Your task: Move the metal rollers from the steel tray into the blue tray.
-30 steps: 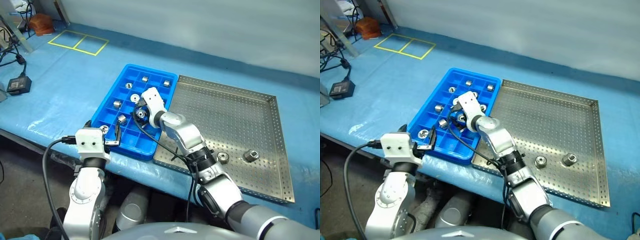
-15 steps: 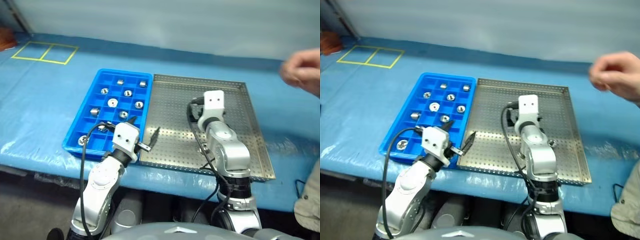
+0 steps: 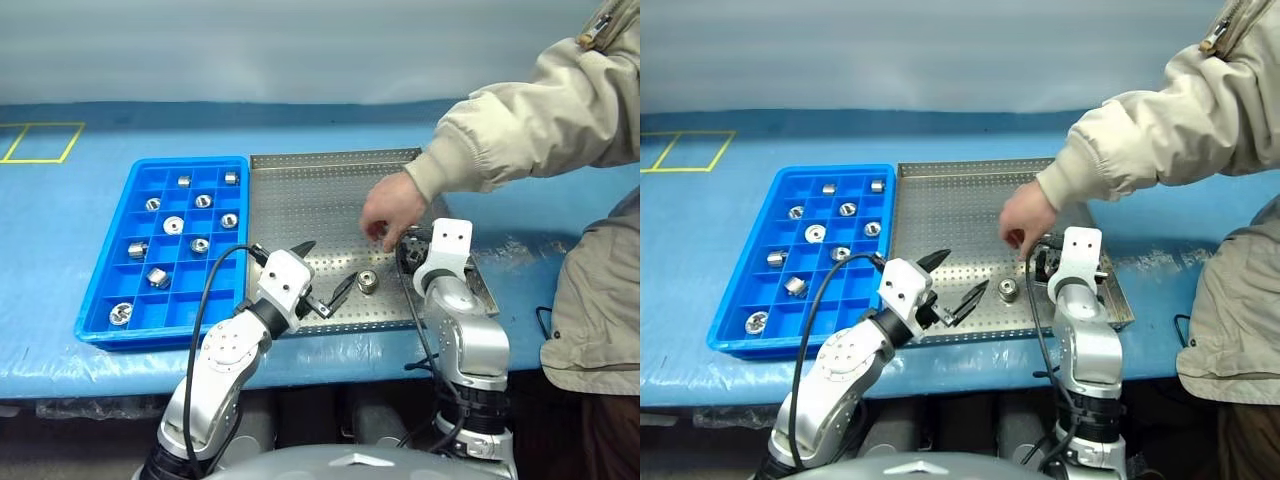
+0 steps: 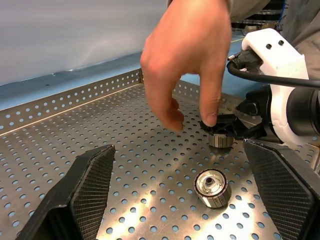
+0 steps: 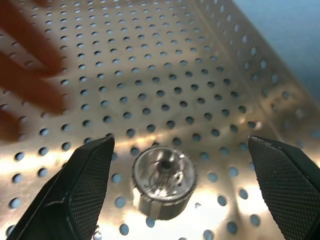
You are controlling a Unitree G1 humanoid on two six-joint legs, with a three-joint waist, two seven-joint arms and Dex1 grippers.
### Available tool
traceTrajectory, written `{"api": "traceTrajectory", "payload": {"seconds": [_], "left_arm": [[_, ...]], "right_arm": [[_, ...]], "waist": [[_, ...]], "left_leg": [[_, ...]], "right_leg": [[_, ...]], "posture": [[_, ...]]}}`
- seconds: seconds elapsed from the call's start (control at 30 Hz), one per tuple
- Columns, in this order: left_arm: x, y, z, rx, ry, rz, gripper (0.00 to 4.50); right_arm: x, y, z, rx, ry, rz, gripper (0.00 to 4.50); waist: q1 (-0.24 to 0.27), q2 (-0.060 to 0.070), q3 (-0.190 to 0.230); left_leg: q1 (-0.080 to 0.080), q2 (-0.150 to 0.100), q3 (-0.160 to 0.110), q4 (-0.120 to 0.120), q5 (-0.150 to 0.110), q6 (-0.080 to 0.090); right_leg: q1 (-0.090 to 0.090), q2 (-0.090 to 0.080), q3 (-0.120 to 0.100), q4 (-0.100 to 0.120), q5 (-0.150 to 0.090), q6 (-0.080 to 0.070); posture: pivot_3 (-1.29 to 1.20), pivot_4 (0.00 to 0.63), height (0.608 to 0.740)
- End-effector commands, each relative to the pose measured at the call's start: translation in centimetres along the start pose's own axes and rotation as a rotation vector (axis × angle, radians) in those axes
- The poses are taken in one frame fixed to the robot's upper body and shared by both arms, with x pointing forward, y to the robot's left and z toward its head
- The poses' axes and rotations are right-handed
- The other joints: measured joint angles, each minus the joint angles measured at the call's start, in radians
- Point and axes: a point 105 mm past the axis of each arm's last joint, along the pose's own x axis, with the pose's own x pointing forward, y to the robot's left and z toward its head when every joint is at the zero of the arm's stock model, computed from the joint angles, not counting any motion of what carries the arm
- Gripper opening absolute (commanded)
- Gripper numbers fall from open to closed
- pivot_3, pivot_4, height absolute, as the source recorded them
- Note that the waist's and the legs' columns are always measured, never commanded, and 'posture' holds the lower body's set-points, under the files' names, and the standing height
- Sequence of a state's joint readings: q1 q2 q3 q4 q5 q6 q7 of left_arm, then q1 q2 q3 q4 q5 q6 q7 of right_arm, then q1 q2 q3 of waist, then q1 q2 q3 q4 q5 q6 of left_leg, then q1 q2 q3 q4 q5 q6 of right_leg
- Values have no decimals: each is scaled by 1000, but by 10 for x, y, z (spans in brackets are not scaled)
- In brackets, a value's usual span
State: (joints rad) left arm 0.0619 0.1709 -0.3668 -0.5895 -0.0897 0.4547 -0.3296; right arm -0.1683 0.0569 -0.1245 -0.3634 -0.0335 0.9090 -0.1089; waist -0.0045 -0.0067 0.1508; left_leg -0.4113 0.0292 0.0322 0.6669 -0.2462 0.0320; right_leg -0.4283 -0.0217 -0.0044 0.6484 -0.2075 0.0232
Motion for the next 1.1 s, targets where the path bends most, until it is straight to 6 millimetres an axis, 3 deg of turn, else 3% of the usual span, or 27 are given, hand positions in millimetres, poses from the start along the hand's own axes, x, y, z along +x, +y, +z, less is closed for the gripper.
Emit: {"api": "traceTrajectory", "payload": {"seconds": [0.03,0.3,1.1], "left_arm": [[0,-1,7,12,-27,-6,4500],[-2,2,8,19,-25,17,4500],[-2,5,11,26,-30,38,4500]], "right_arm": [[0,-1,1,13,-8,-8,4471],[6,-2,-17,28,47,0,4471],[8,6,-13,9,30,25,4471]], "waist": [[0,0,0],[8,0,0],[13,0,0]], "left_leg": [[0,-1,0,0,0,0],[0,-2,3,0,0,0],[0,-1,3,0,0,1]], "right_leg": [[0,-1,0,0,0,1],[0,-2,3,-3,2,4],[0,-2,4,-3,2,4]], "posture": [[63,150,740],[94,150,740],[105,150,740]]}}
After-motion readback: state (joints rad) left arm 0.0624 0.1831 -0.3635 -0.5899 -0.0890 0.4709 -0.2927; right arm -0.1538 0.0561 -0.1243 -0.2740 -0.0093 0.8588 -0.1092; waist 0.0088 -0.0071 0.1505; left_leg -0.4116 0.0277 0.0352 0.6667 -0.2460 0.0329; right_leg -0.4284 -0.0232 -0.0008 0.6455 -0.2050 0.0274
